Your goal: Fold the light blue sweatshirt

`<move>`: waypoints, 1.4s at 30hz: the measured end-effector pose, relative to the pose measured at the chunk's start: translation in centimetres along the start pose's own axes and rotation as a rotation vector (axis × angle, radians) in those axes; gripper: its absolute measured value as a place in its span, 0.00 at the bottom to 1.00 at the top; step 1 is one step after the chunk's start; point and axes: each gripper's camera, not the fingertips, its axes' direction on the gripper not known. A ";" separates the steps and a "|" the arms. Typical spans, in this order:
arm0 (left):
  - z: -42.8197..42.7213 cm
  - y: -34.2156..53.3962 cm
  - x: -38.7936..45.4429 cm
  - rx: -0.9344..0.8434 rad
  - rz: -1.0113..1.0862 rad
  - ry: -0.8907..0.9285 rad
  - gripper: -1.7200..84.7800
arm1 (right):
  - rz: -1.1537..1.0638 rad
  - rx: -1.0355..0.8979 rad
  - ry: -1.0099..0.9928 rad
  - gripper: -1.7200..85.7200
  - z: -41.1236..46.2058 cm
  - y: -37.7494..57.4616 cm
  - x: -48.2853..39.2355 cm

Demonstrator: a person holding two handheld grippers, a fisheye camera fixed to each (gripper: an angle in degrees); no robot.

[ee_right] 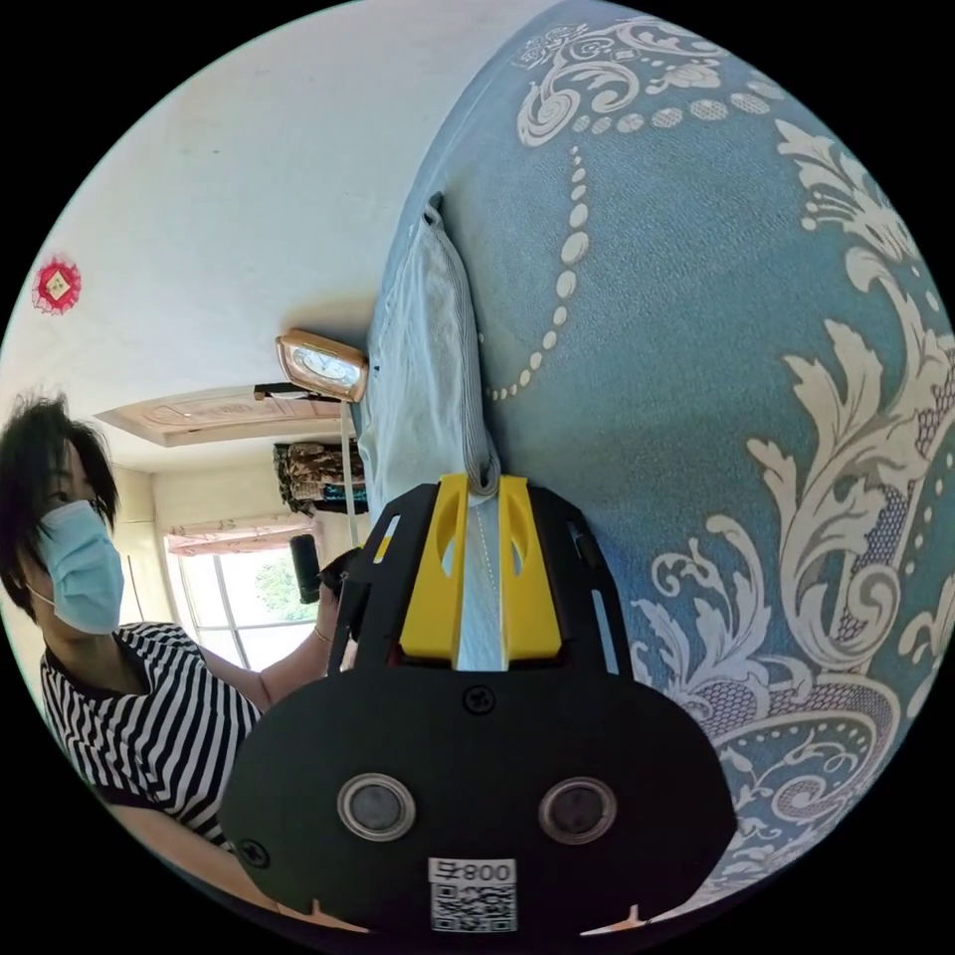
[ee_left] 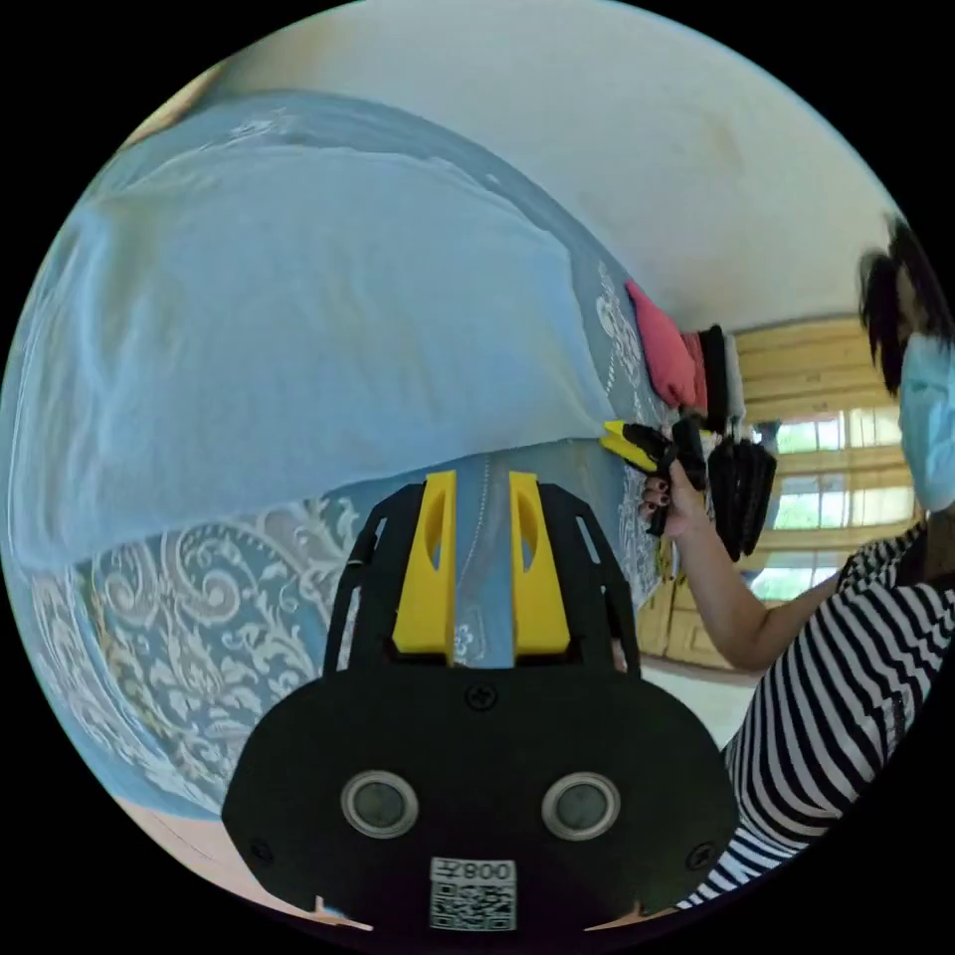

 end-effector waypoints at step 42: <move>8.3 7.9 11.0 0.116 -0.353 0.143 0.11 | 0.089 -0.199 -0.046 0.05 -2.0 9.1 3.8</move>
